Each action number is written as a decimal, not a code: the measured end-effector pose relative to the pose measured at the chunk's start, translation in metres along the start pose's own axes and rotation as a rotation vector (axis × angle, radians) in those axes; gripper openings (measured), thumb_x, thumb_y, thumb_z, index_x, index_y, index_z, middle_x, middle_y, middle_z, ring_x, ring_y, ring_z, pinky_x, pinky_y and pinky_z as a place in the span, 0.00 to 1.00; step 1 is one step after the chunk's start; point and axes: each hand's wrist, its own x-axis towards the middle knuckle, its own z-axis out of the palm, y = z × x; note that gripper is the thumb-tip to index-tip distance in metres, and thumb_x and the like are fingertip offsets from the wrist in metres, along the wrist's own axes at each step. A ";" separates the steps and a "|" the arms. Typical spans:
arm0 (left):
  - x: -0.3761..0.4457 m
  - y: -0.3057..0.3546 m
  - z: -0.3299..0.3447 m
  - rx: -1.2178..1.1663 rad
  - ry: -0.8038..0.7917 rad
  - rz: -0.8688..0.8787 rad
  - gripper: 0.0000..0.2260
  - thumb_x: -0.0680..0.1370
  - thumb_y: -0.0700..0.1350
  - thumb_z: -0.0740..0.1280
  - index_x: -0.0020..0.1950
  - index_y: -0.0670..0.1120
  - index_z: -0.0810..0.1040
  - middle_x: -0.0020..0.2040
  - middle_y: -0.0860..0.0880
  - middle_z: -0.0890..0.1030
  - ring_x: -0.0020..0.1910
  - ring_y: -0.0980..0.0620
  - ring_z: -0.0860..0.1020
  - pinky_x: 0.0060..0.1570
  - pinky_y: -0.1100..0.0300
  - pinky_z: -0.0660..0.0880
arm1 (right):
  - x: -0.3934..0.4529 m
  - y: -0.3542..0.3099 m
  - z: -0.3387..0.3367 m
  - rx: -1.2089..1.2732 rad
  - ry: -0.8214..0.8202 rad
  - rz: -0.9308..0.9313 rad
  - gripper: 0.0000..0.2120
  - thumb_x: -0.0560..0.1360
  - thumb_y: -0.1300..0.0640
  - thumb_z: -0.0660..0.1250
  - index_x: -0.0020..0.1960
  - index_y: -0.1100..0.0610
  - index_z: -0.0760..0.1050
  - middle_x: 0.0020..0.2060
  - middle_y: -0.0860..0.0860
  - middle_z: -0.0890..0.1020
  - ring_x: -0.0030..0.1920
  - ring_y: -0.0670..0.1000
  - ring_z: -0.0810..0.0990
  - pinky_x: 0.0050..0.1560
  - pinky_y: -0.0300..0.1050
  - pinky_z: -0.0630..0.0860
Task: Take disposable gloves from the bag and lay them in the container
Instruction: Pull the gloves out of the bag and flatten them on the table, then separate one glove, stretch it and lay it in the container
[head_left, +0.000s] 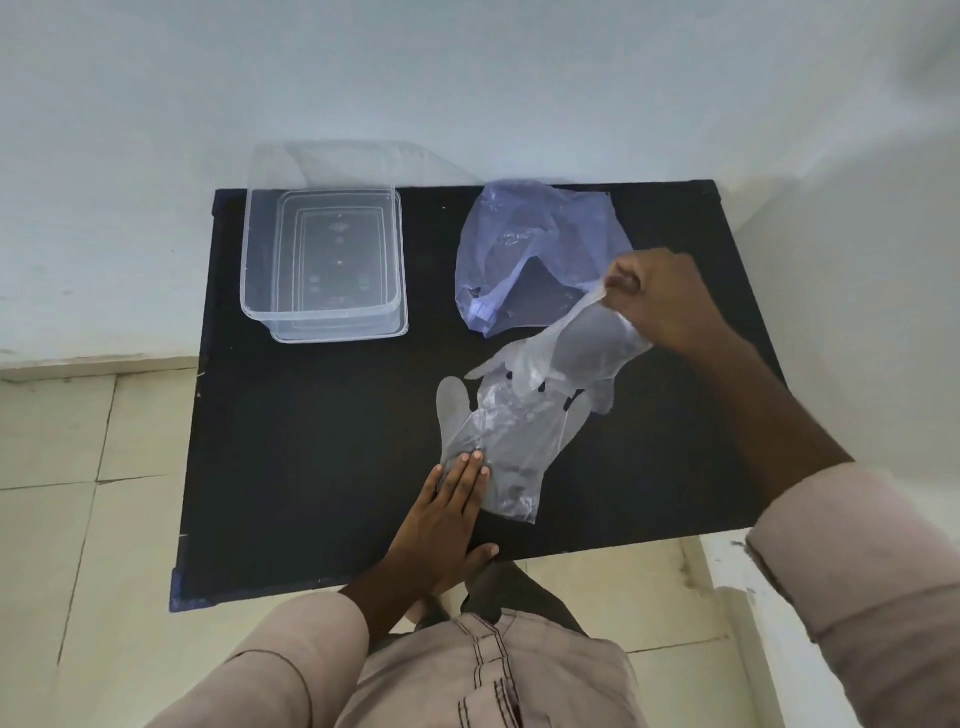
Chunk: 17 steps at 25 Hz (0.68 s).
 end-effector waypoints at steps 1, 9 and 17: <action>0.000 0.000 -0.002 -0.002 -0.014 0.001 0.40 0.77 0.68 0.51 0.79 0.42 0.48 0.80 0.41 0.51 0.78 0.41 0.48 0.74 0.42 0.47 | 0.003 -0.001 -0.007 -0.027 0.002 -0.003 0.10 0.76 0.57 0.67 0.50 0.63 0.80 0.39 0.51 0.77 0.39 0.49 0.75 0.45 0.38 0.68; 0.001 0.010 -0.098 -0.421 0.007 -0.064 0.27 0.80 0.54 0.60 0.76 0.45 0.59 0.78 0.45 0.61 0.75 0.47 0.62 0.73 0.49 0.62 | 0.010 -0.019 -0.047 -0.079 0.020 -0.059 0.09 0.76 0.55 0.67 0.46 0.61 0.80 0.40 0.57 0.82 0.39 0.52 0.76 0.45 0.41 0.68; 0.012 0.029 -0.282 -0.708 0.838 -0.012 0.28 0.68 0.55 0.74 0.65 0.48 0.74 0.63 0.48 0.75 0.54 0.52 0.77 0.52 0.58 0.77 | -0.015 -0.072 -0.081 -0.126 0.022 -0.160 0.09 0.68 0.60 0.70 0.31 0.59 0.74 0.28 0.55 0.78 0.30 0.53 0.75 0.29 0.40 0.64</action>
